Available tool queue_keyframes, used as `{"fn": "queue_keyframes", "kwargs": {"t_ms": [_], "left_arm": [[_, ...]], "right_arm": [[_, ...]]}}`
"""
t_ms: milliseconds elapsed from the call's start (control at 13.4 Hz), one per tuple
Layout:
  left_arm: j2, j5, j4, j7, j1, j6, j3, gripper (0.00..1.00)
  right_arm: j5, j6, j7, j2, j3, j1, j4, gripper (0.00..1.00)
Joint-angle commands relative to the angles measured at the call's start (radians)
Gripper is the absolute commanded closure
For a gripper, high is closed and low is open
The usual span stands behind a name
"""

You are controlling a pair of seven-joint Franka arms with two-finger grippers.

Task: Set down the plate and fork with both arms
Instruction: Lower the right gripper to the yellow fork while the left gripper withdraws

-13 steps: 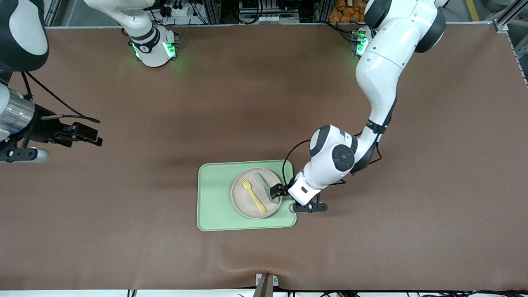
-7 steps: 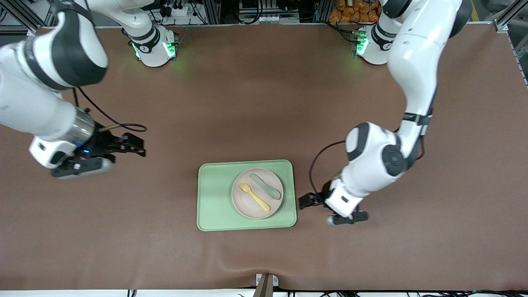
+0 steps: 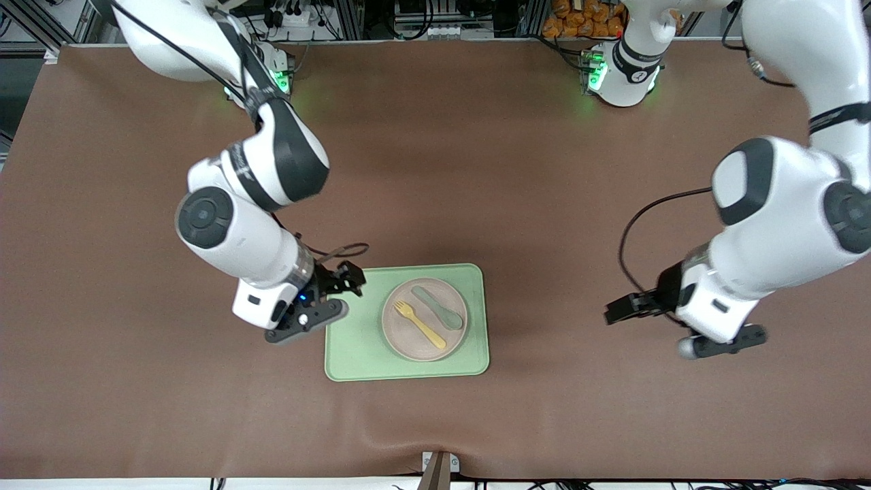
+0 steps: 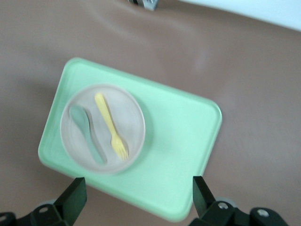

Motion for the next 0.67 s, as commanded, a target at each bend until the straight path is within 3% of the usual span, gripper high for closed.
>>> {"fn": "queue_keyframes", "kwargs": {"t_ms": [0, 149, 598], "left_arm": [[-0.086, 0.098, -0.039, 0.002, 0.018, -0.144, -0.007, 0.0], [-0.132, 0.164, -0.048, 0.046, 0.038, -0.241, -0.007, 0.0], [-0.263, 0.164, -0.077, 0.194, 0.15, -0.379, -0.013, 0.0]], "right_arm": [[0.012, 0.124, -0.012, 0.118, -0.012, 0.051, 0.073, 0.0], [0.008, 0.186, -0.014, 0.175, -0.013, 0.062, 0.071, 0.06], [-0.014, 0.215, -0.032, 0.238, -0.013, 0.116, 0.027, 0.24]]}}
